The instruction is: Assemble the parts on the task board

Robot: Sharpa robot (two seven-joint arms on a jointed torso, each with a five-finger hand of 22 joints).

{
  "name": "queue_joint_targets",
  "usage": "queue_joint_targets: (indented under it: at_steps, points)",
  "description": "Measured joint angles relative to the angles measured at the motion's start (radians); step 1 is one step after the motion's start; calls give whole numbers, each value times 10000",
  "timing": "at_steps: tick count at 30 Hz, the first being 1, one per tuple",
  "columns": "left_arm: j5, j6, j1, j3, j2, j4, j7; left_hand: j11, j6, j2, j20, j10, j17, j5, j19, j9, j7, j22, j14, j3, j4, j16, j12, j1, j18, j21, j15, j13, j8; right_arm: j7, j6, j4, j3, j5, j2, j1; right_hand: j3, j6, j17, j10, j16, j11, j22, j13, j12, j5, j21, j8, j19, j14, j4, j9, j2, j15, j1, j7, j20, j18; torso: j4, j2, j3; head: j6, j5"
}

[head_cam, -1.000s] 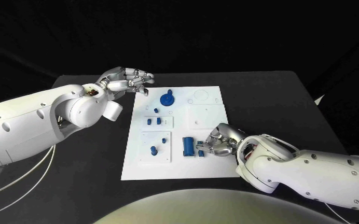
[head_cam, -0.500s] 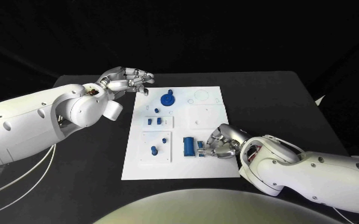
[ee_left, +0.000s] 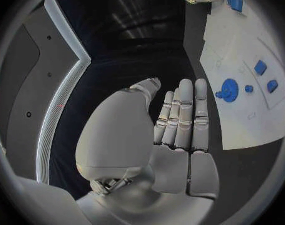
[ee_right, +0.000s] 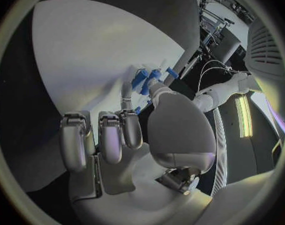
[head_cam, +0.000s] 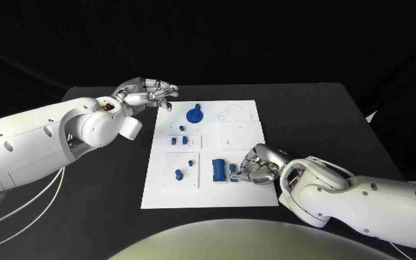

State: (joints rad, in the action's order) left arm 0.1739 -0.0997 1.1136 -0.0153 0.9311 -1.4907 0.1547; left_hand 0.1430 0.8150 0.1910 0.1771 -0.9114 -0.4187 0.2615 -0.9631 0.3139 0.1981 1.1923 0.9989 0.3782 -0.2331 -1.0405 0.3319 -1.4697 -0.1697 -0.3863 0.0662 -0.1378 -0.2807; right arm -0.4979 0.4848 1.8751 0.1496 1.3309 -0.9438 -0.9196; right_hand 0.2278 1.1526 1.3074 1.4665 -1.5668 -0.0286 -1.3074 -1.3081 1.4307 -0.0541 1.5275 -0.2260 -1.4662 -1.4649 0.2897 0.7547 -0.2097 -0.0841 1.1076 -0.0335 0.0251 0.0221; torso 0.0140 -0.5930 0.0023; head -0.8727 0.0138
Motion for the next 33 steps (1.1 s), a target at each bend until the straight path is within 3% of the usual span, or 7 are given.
queue_joint_targets:
  at_steps: [33]
  points:
    - [0, 12, -3, 1, 9, 17, -31, 0, 0, -53, -1, 0, -1, 0, 0, -11, 0, -19, 0, 70, 14, 0, 0, 53, 1, 0, 0, 13, -53, -102, -161, -395, 0, 335, 253, 18, 1, 32, -1, 0, 0, 0, -5, 3, 39, 0, 40, 0, 0, 0, -1, 6, 81, 0, 287, 32, 1, 0, 6, -3, 12, 0, -26]
